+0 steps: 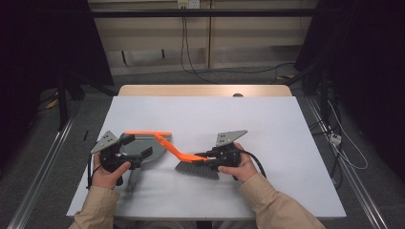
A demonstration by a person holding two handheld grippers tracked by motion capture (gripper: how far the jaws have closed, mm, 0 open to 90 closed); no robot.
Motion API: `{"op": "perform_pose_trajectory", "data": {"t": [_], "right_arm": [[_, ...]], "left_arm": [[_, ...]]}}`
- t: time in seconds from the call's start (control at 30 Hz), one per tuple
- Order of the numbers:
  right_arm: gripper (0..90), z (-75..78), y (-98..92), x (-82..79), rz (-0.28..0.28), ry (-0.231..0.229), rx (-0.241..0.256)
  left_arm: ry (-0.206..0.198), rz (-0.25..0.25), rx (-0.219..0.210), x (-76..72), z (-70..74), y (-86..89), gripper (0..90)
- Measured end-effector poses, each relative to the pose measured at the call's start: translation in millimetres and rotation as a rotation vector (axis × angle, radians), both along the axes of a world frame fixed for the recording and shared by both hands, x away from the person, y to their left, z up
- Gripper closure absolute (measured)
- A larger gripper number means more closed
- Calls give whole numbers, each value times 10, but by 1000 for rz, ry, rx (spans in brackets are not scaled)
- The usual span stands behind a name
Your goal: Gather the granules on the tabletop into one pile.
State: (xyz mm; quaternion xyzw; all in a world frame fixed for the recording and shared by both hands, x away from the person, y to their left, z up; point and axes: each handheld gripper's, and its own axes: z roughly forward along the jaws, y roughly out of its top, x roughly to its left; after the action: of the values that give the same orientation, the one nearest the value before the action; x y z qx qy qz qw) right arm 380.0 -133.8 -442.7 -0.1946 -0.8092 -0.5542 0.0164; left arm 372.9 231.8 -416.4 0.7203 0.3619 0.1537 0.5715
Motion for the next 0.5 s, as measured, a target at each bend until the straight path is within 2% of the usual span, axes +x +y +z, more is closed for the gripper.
{"op": "perform_pose_trajectory", "data": {"t": [0.07, 0.23, 0.43, 0.5], "right_arm": [[714, 13, -6, 32, -3, -15, -5], [713, 5, -7, 79, -12, -3, 11], [713, 93, 0, 60, -14, 0, 69], [713, 139, -9, 38, -24, -16, 87]], "left_arm": [[3, -1, 2, 2, -3, -3, 49], [2, -6, 3, 2, -2, -3, 48], [1, -8, 3, -13, 8, -9, 48], [-9, -9, 16, -23, 24, -14, 48]]}}
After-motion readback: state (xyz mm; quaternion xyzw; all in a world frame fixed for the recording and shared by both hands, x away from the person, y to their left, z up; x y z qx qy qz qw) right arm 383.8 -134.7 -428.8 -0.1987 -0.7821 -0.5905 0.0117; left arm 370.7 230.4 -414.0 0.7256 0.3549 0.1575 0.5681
